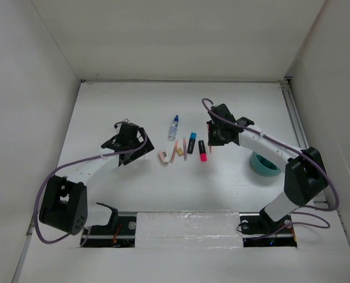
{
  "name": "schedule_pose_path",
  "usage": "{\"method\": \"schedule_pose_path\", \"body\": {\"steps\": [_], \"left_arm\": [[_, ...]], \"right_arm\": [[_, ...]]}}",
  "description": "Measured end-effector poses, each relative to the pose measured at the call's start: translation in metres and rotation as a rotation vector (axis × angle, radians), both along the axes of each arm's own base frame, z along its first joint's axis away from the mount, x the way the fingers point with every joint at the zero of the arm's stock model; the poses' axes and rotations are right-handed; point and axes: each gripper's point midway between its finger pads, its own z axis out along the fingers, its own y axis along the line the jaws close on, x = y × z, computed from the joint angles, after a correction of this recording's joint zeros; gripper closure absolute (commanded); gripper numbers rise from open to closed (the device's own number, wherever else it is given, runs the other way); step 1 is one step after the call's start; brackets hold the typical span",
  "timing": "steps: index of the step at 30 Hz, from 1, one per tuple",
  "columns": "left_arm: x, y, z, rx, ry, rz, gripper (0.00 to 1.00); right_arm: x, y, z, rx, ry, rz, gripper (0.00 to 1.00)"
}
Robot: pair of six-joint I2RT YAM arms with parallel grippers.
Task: Sort the stationery into containers
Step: Pick up the pen cap from the center of the board.
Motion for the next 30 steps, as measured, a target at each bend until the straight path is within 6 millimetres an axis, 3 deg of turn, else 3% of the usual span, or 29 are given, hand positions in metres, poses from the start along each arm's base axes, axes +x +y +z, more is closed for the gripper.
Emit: {"method": "schedule_pose_path", "body": {"steps": [5,10,14,21,30], "left_arm": [[0.021,-0.004,0.0,0.055,-0.003,0.014,0.09],[0.022,0.004,-0.023,0.133,0.073,0.029,0.17],[0.02,0.009,-0.03,0.167,0.104,0.025,0.29],[0.032,0.006,-0.019,0.169,0.068,0.013,0.33],[0.023,-0.007,-0.033,0.193,0.105,-0.053,0.33]], "right_arm": [[-0.003,0.006,-0.003,0.01,0.0,0.023,1.0],[-0.007,0.01,-0.004,0.019,-0.001,0.046,1.0],[-0.007,0.011,-0.003,0.02,-0.004,0.052,1.0],[-0.007,0.012,-0.003,0.02,-0.004,0.053,1.0],[-0.007,0.011,-0.003,0.016,-0.006,0.059,1.0]]}}
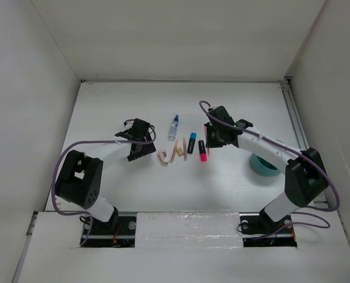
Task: Sort the stationery into containers
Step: Pick up the pen cap from the center of the board.
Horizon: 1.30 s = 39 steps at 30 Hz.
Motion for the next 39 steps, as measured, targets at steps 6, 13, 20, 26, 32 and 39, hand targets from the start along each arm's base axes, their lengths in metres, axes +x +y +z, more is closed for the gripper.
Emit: {"method": "schedule_pose_path", "body": {"steps": [6,13,20,26,32,39], "left_arm": [[0.0013,-0.0011,-0.0007,0.0,-0.004,-0.003,0.43],[-0.001,-0.0039,-0.0054,0.016,0.005,-0.019,0.51],[-0.0007,-0.0043,-0.008,0.046,0.001,-0.022,0.5],[-0.0015,-0.0009,-0.0085,0.061,0.003,-0.011,0.64],[-0.002,0.0004,-0.0092,0.066,0.005,-0.004,0.64],[-0.0022,0.0,-0.01,0.073,0.005,-0.005,0.64]], "right_arm": [[-0.0003,0.0006,0.0,0.0,0.0,0.002,1.0],[-0.0003,0.0006,0.0,0.0,0.0,0.002,1.0],[-0.0006,0.0013,0.0001,0.0,-0.001,0.004,1.0],[-0.0025,0.004,0.0001,-0.002,-0.003,0.012,1.0],[-0.0016,0.0027,0.0001,-0.009,-0.007,0.007,1.0],[-0.0012,0.0023,0.0001,-0.011,-0.009,0.006,1.0]]}}
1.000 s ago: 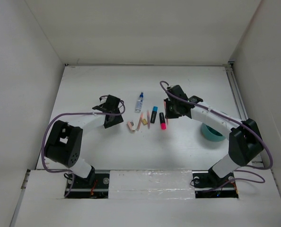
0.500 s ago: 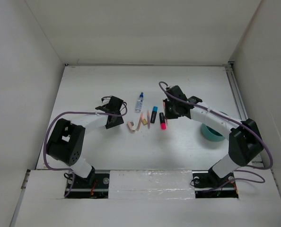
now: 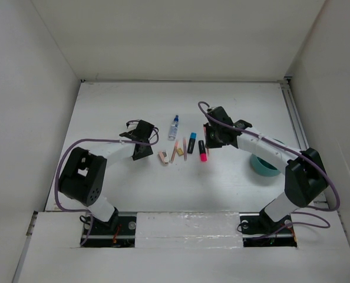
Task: Sort the stationery into containers
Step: Pick up the pen cap from the center of the board.
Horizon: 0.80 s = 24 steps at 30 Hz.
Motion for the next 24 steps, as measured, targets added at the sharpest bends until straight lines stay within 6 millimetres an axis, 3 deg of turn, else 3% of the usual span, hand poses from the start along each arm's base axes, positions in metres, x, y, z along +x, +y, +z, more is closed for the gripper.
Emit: {"method": "schedule_pose_path", "body": {"steps": [13,24], "left_arm": [[0.0084,0.0022,-0.0015,0.058,-0.008,0.009,0.71],[0.0091,0.0026,-0.0016,0.061,-0.009,0.011,0.7]], "right_arm": [[0.0001,-0.0002,0.0,-0.001,-0.001,-0.001,1.0],[0.0008,-0.0011,0.0,-0.005,-0.004,-0.004,1.0]]}}
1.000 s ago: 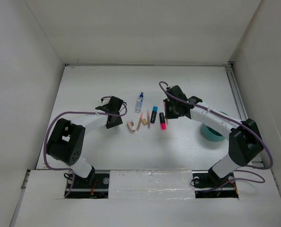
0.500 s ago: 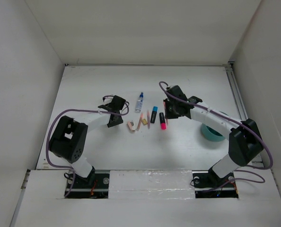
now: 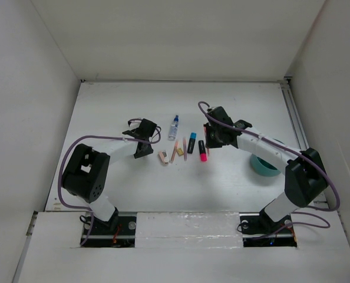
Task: Sort the stationery into containers
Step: Pick up the pen cap from the center of the board.
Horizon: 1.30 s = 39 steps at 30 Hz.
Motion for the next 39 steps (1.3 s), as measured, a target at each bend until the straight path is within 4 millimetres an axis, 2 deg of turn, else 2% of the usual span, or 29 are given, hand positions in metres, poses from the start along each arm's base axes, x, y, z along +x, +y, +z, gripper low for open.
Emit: {"method": "schedule_pose_path", "body": {"steps": [1,4,9,39], "left_arm": [[0.0,0.0,0.0,0.0,0.0,0.0,0.73],[0.0,0.0,0.0,-0.001,0.001,-0.001,0.73],[0.0,-0.001,0.0,-0.004,0.0,-0.001,0.79],[-0.003,-0.011,0.0,-0.012,-0.023,-0.006,0.77]], "right_arm": [[0.0,0.0,0.0,0.0,0.0,0.0,1.0],[0.0,0.0,0.0,0.0,0.0,0.0,1.0],[0.0,0.0,0.0,0.0,0.0,0.0,1.0],[0.001,-0.001,0.0,-0.007,-0.005,-0.006,1.0]]}}
